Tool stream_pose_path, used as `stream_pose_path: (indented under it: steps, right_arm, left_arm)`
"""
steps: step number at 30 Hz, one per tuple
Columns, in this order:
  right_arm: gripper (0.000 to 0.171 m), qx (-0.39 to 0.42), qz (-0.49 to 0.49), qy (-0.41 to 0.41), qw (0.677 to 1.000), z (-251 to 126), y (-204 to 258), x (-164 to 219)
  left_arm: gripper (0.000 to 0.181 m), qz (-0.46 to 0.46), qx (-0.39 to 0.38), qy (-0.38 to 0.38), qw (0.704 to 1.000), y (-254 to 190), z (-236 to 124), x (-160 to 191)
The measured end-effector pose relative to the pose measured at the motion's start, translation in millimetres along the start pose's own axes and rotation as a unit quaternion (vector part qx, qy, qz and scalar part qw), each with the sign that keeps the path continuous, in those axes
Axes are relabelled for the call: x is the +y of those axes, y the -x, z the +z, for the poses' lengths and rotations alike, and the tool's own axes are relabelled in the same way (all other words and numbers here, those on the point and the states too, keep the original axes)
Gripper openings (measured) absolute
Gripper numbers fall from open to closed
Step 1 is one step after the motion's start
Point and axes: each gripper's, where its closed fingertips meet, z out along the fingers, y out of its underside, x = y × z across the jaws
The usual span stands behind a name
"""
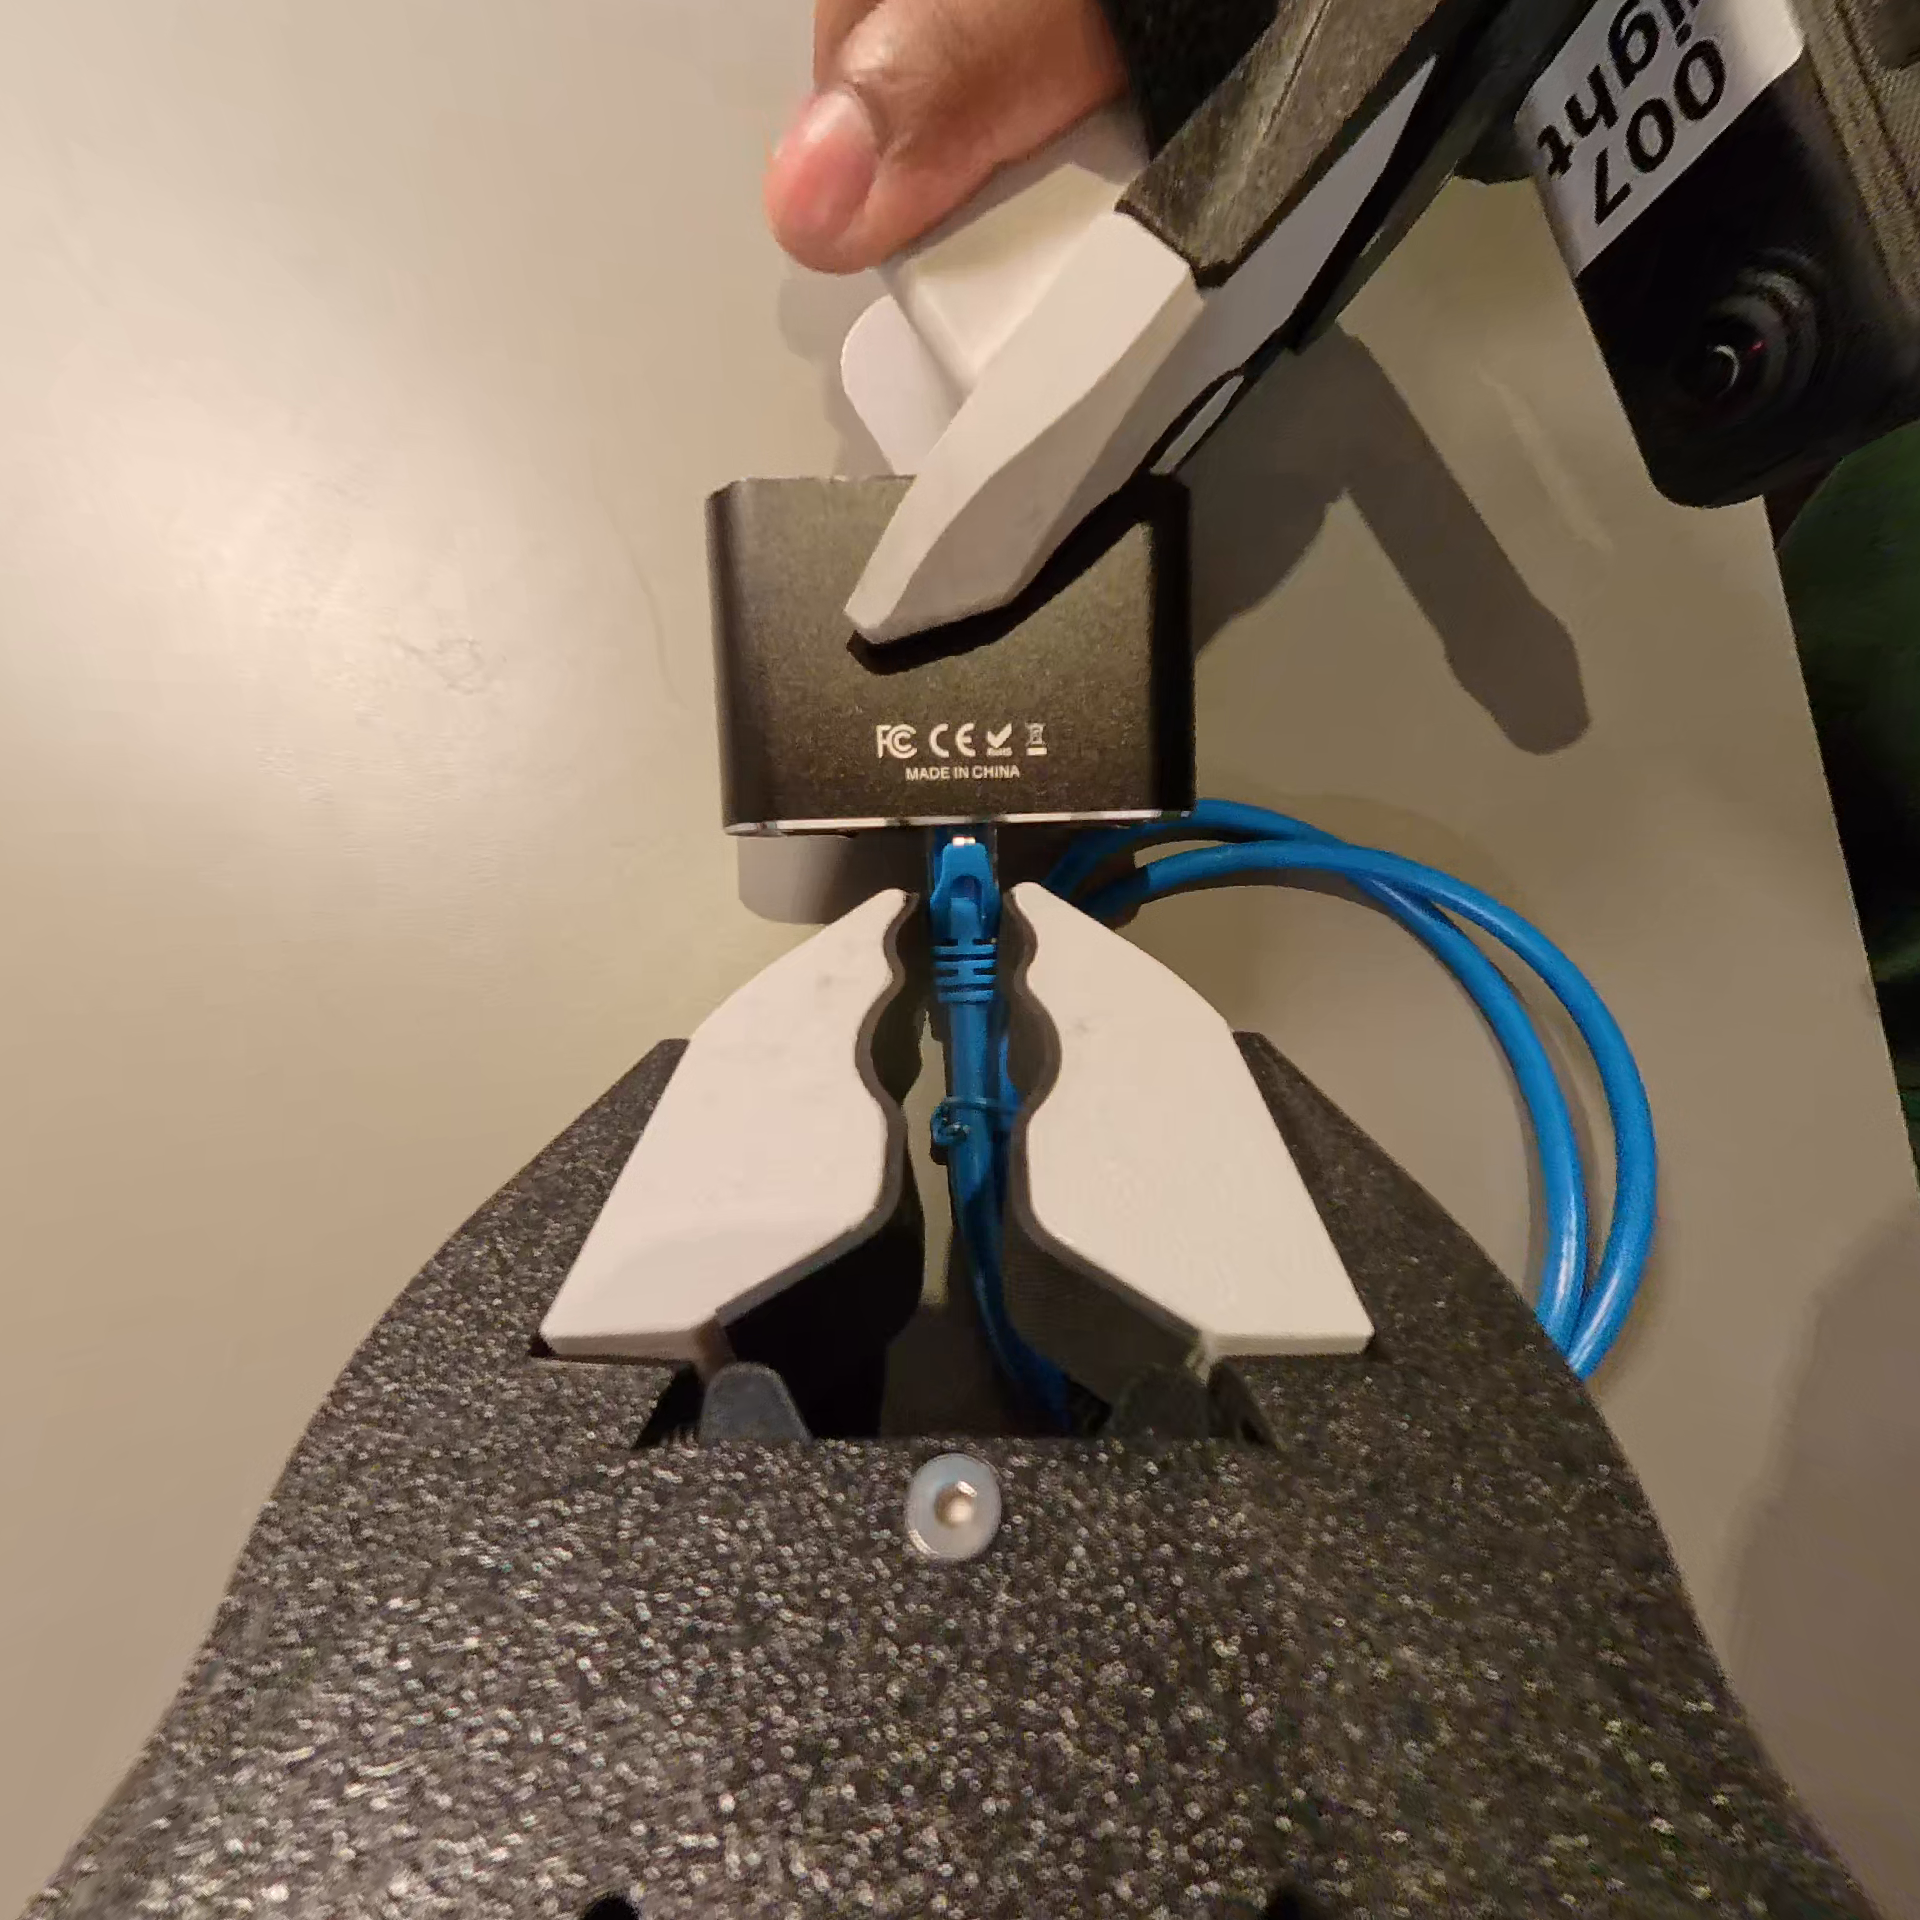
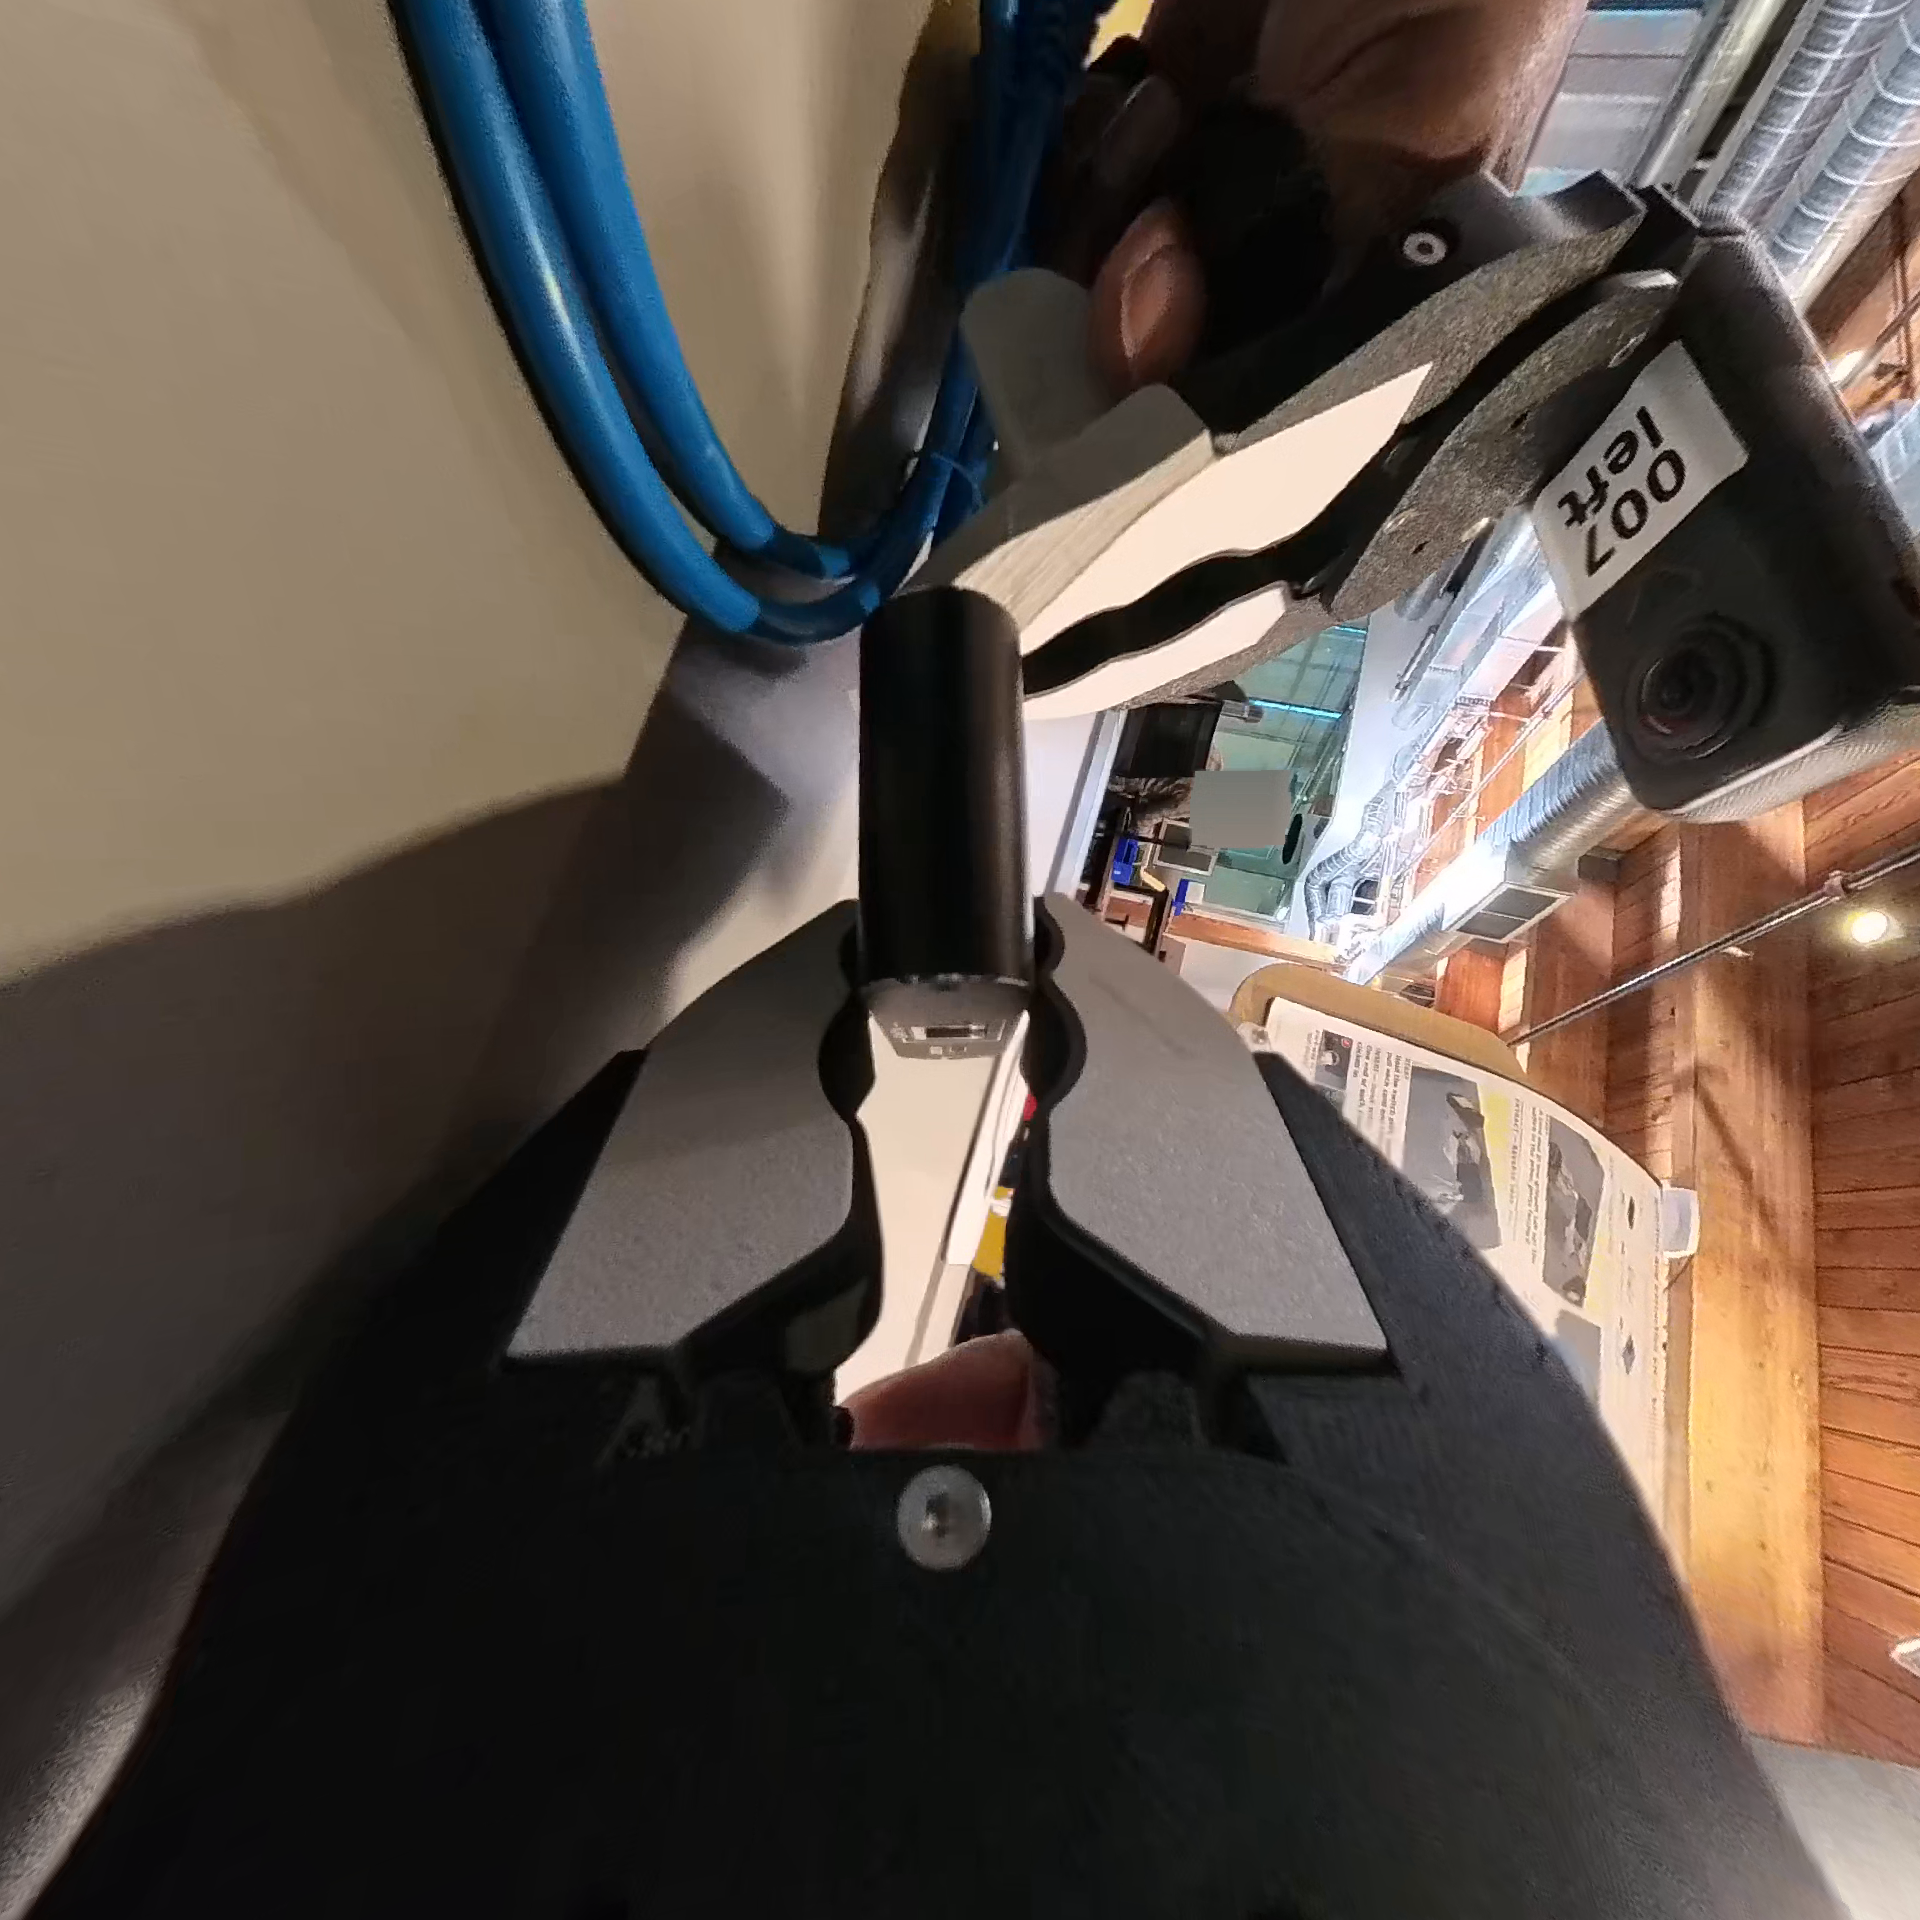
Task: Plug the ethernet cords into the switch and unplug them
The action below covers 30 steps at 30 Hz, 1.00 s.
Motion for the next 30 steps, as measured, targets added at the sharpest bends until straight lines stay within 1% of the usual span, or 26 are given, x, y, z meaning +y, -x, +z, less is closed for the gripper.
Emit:
stream_pose_path:
  steps: [2, 6, 9, 11, 13, 15, 16, 17, 19, 22, 25, 28, 30]
  right_arm:
    - [0.024, -0.003, 0.005, -0.002, 1.000, 1, 1, 0]
    - [0.026, -0.020, 0.047, 0.000, 0.999, 6, 4, 6]
    - [0.029, -0.023, 0.071, 0.002, 0.997, 5, 3, 11]
    - [0.034, -0.024, 0.079, 0.002, 0.997, 1, 3, 17]
    - [0.039, -0.047, 0.093, -0.014, 0.994, -6, 7, 18]
    - [0.047, -0.076, 0.130, -0.030, 0.988, -13, 10, 20]
    - [0.052, -0.094, 0.164, -0.034, 0.981, -17, 11, 21]
    - [0.057, -0.107, 0.206, -0.043, 0.972, -20, 10, 23]
    - [0.068, -0.124, 0.301, -0.070, 0.943, -24, 3, 21]
    - [0.076, -0.097, 0.386, -0.087, 0.913, -20, -15, 22]
    - [0.080, -0.056, 0.461, -0.083, 0.882, -13, -35, 28]
    - [0.083, -0.017, 0.552, -0.082, 0.829, -7, -54, 38]
    - [0.084, 0.020, 0.627, -0.101, 0.772, -7, -74, 45]
  left_arm:
    - [0.012, -0.002, 0.000, 0.002, 1.000, 0, 0, 1]
    - [0.013, -0.021, -0.015, 0.000, 1.000, 7, -1, 1]
    - [0.013, -0.004, -0.034, -0.001, 0.999, 13, -5, 3]
    - [0.012, 0.013, -0.047, -0.001, 0.999, 17, -7, 5]
    - [0.012, 0.016, -0.059, -0.002, 0.998, 22, -9, 6]
    - [0.012, 0.020, -0.061, -0.001, 0.998, 23, -10, 6]
    - [0.013, 0.023, -0.062, -0.002, 0.998, 23, -10, 6]
    - [0.015, 0.028, -0.064, -0.004, 0.998, 23, -11, 6]
    - [0.025, 0.038, -0.066, -0.013, 0.997, 23, -14, 4]
    - [0.036, 0.048, -0.084, -0.048, 0.994, 27, -26, -6]
    - [0.041, 0.043, -0.101, -0.116, 0.987, 31, -46, -27]
    - [0.049, 0.015, -0.131, -0.205, 0.970, 40, -74, -49]
    - [0.050, -0.025, -0.131, -0.283, 0.950, 44, -95, -64]
